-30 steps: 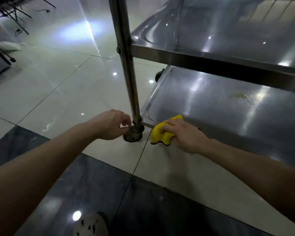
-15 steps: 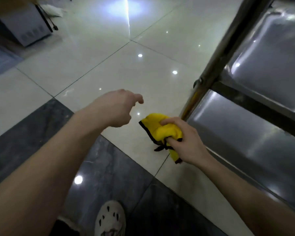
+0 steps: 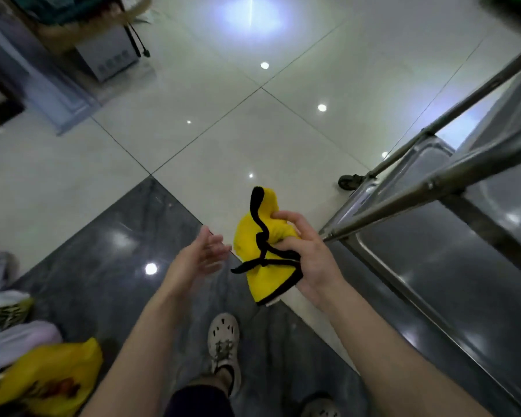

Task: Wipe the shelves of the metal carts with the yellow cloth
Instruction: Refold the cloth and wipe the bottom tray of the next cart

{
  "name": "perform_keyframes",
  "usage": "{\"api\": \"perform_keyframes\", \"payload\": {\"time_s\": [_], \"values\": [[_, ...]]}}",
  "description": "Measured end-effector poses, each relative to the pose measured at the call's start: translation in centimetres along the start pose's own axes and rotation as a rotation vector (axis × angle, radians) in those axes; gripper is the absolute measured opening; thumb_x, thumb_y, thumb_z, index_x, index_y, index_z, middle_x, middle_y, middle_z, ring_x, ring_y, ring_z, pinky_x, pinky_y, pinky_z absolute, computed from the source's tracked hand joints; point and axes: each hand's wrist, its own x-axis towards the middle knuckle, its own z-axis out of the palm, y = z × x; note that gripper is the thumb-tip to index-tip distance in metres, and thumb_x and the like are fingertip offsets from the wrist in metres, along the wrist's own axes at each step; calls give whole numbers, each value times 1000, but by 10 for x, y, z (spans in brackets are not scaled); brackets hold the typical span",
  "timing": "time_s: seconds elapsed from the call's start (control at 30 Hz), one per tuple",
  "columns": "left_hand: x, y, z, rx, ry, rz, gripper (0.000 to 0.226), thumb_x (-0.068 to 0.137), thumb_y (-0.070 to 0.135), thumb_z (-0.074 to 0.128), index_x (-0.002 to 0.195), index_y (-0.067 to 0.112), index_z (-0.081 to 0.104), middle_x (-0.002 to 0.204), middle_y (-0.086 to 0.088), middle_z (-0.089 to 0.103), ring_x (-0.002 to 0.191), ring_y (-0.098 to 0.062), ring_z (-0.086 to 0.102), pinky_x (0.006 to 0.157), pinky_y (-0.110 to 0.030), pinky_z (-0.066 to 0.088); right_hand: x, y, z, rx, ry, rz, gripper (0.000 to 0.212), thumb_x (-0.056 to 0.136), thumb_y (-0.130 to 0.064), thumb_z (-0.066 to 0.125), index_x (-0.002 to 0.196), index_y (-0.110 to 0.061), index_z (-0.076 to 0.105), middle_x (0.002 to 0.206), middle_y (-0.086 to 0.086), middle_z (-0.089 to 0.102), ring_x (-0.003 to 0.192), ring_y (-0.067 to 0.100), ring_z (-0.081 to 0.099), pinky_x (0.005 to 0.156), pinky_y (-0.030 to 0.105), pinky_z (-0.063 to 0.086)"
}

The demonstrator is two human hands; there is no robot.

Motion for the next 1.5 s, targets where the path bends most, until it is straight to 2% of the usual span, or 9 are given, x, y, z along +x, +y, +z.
{"api": "perform_keyframes", "payload": {"time_s": [0.17, 0.27, 0.5, 0.67, 0.77, 0.97, 1.13, 1.3, 1.5], "values": [[-71, 131, 18, -36, -261, 31, 76, 86, 64, 81, 130, 2, 72, 133, -21, 73, 128, -41, 67, 114, -53, 50, -45, -102, 63, 201, 6, 67, 66, 78, 4, 65, 138, -23, 62, 119, 18, 76, 105, 37, 75, 83, 48, 63], [-91, 218, 18, -2, -205, 139, 58, 61, 61, 101, 88, 21, 68, 93, -7, 70, 91, -27, 65, 78, -35, 56, -57, -164, 85, 113, 95, 39, 66, 67, -10, 68, 133, -16, 65, 117, 17, 76, 107, 37, 73, 85, 49, 62], [-101, 383, 37, 749, -127, 630, 24, 99, 40, 78, 98, 33, 55, 89, 17, 70, 82, 0, 63, 64, -22, 45, -45, -257, 112, -126, 267, -14, 42, 75, -67, 79, 103, -35, 83, 109, -6, 83, 102, 17, 79, 87, 37, 60], [-95, 475, 62, 1002, -144, 770, 19, 103, 38, 72, 99, 37, 54, 100, 11, 72, 95, -2, 63, 66, -26, 44, -23, -295, 109, -318, 345, -256, 27, 91, -34, 85, 110, -46, 70, 101, -26, 78, 96, 0, 74, 74, 15, 58], [-69, 526, 80, 987, -209, 726, 19, 102, 41, 74, 96, 40, 56, 113, 6, 73, 99, -7, 62, 71, -32, 47, 2, -329, 94, -238, 389, -326, 28, 93, -22, 83, 112, -40, 72, 105, -18, 80, 98, 6, 76, 75, 19, 60], [19, 610, 119, 1011, -490, 444, 54, 82, 21, 95, 126, 35, 66, 116, -1, 77, 105, -23, 74, 88, -38, 62, 95, -397, 53, -199, 537, -376, 21, 97, -20, 75, 116, -27, 70, 115, 1, 75, 110, 23, 71, 97, 49, 60], [127, 680, 181, 1366, -369, 527, 34, 88, 22, 90, 119, 20, 78, 110, 4, 77, 104, -19, 72, 90, -37, 62, 190, -469, 9, -269, 512, -297, 48, 81, -36, 93, 122, -21, 74, 115, -3, 78, 106, 17, 74, 91, 39, 62], [210, 751, 272, 1497, -360, 690, 23, 88, 22, 86, 106, 23, 73, 104, 4, 73, 98, -17, 68, 74, -22, 50, 243, -540, -41, -363, 686, -372, 24, 92, -33, 83, 104, -22, 65, 103, -2, 73, 97, 22, 71, 78, 40, 59], [299, 794, 411, 1513, -493, 830, 23, 90, 24, 83, 106, 28, 68, 103, 7, 73, 99, -17, 69, 82, -34, 60, 267, -615, -118, -536, 872, -499, 23, 99, -32, 72, 107, -31, 51, 95, -14, 67, 92, 10, 68, 71, 31, 51]]}}
